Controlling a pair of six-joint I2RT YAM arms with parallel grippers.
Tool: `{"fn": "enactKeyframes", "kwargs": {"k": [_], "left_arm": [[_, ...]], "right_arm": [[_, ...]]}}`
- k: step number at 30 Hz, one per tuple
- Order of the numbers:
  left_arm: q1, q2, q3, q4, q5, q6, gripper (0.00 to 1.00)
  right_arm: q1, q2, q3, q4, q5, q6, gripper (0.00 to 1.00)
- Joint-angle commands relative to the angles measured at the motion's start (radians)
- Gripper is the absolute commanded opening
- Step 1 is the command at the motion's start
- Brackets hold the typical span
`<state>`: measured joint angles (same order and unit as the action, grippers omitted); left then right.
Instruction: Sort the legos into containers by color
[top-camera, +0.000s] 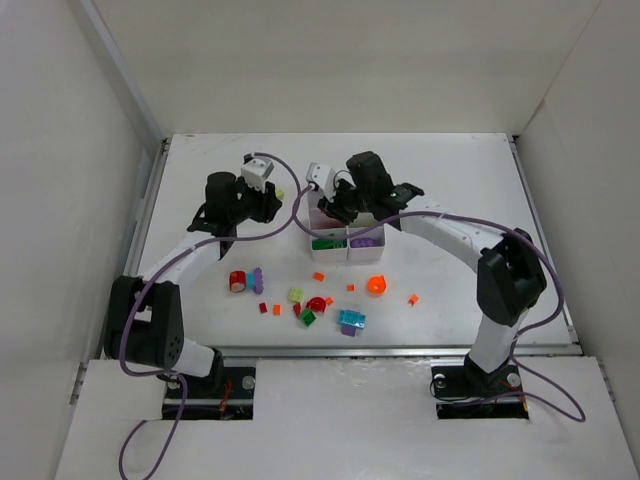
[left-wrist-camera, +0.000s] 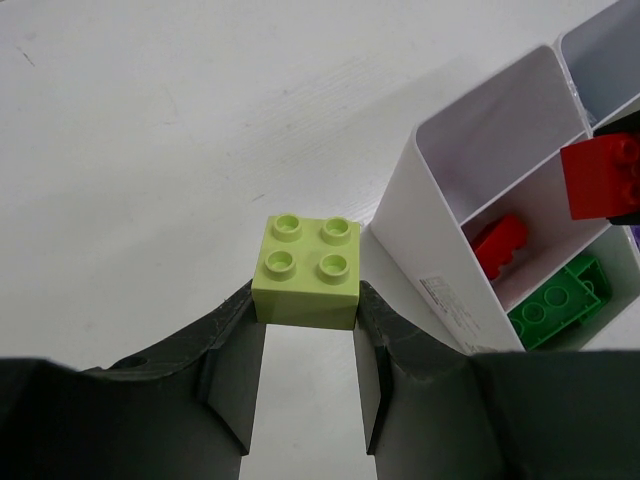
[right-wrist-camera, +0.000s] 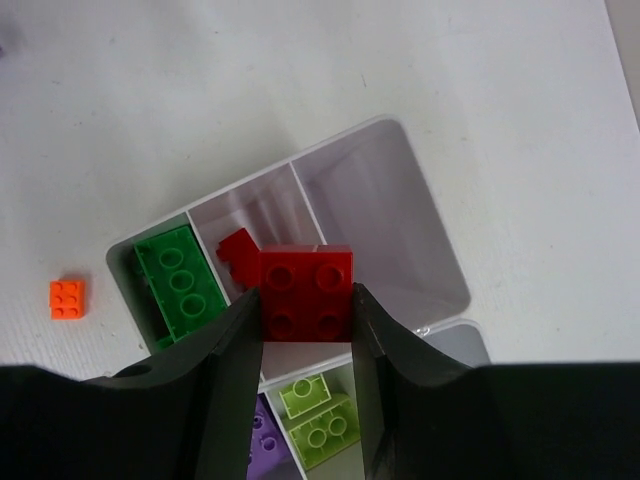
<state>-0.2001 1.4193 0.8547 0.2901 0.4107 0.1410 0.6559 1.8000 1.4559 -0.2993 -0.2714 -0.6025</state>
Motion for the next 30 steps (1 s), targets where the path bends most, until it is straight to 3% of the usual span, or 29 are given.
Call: {"fn": "enactKeyframes", "kwargs": {"k": [1, 4, 8, 14, 30], "left_arm": [[0.002, 0.015, 0.014, 0.118, 0.025, -0.043, 0.0], [0.002, 0.0, -0.002, 0.156, -0.001, -0.052, 0.0], [0.002, -0.01, 0.027, 0.065, -0.001, -0.029, 0.0], [0.002, -0.01, 0.037, 0.055, -0.021, -0.007, 0.0], [-0.016, -0.085, -0.062, 0.08, -0.001, -0.017, 0.0]], "right_arm": [[0.001, -0.059, 0.037, 0.045, 0.014, 0.028, 0.0], [-0.013, -0.068, 0.028, 0.06, 0.031, 0.006, 0.0], [-0.041, -0.045, 0.05, 0.06, -0.008, 0.006, 0.0], [-0.081, -0.036, 0.032, 0.094, 0.024, 0.015, 0.0], [-0.11, -0.185, -0.106, 0.094, 0.109, 0.066, 0.0]]}}
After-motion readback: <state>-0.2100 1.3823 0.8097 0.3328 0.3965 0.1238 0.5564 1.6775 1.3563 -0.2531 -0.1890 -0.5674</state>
